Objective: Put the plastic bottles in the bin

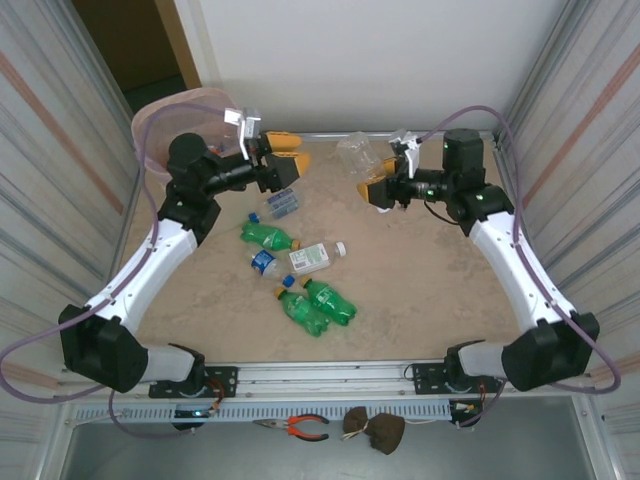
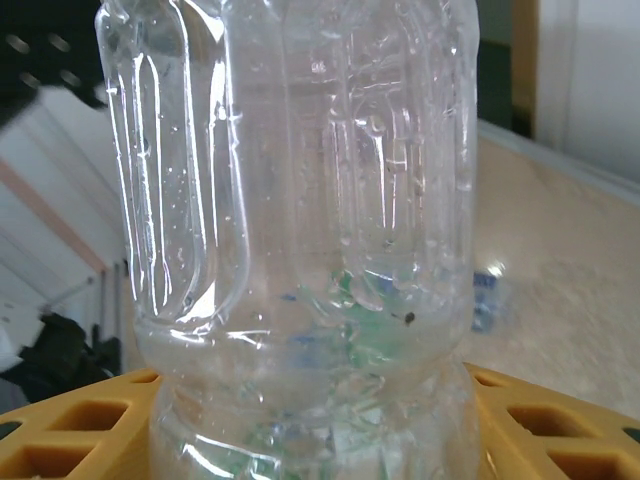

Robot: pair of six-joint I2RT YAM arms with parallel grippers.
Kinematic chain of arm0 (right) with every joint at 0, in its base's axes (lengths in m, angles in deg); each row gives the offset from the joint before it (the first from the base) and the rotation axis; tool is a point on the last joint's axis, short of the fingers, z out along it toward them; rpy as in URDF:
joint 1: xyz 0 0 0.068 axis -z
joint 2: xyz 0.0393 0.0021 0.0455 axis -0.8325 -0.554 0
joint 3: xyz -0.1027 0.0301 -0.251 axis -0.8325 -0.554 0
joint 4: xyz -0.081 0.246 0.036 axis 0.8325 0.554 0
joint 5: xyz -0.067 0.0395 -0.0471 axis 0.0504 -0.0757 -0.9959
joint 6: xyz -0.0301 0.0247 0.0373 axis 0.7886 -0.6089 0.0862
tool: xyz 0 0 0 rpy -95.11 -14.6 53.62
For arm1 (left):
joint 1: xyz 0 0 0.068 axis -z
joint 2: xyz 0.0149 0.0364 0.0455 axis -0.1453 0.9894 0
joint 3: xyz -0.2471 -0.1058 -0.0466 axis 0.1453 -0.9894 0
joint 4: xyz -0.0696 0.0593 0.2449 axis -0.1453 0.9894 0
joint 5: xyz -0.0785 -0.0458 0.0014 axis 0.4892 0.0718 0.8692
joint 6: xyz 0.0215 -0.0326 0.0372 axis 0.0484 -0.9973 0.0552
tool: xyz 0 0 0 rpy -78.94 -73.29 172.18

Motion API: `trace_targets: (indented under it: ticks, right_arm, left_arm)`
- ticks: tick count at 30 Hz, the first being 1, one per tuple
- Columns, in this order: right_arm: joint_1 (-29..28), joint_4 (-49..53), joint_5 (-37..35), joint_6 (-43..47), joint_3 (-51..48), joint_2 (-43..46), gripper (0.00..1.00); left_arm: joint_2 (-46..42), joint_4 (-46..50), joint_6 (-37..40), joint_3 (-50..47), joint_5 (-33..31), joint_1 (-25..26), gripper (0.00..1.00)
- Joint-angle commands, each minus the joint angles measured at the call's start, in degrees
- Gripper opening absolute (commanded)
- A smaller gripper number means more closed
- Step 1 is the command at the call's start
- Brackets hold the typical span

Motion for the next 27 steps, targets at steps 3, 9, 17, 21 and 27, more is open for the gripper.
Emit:
trace_targets:
  ticks: [3, 9, 17, 21, 27]
  right_arm:
    - [-1.4, -7.81, 6.83, -8.1, -0.94, 5.26, 0.6]
    - [-4.74, -8.27, 6.93, -8.43, -0.13, 7.8, 0.61]
    - [-8.43, -9.7, 7.1, -9.48, 1.02, 8.23, 0.61]
    - [-9.38, -10.55, 6.9, -10.12, 1.03, 8.6, 0.61]
    - [-10.34, -10.95, 6.88, -10.29, 1.04, 9.03, 0.62]
  left_arm:
    - [1.54, -1.59, 5.73, 5.33, 4.7, 3.47, 0.85]
    - [5.65, -1.84, 6.49, 11.06, 9.57, 8.58, 0.86]
    - [8.1, -3.9, 6.84, 14.58, 14.15, 12.92, 0.83]
    - [6.96, -3.48, 8.43, 14.22, 14.99, 13.64, 0.78]
    - [5.26, -4.0, 9.18, 13.19, 15.37, 13.89, 0.73]
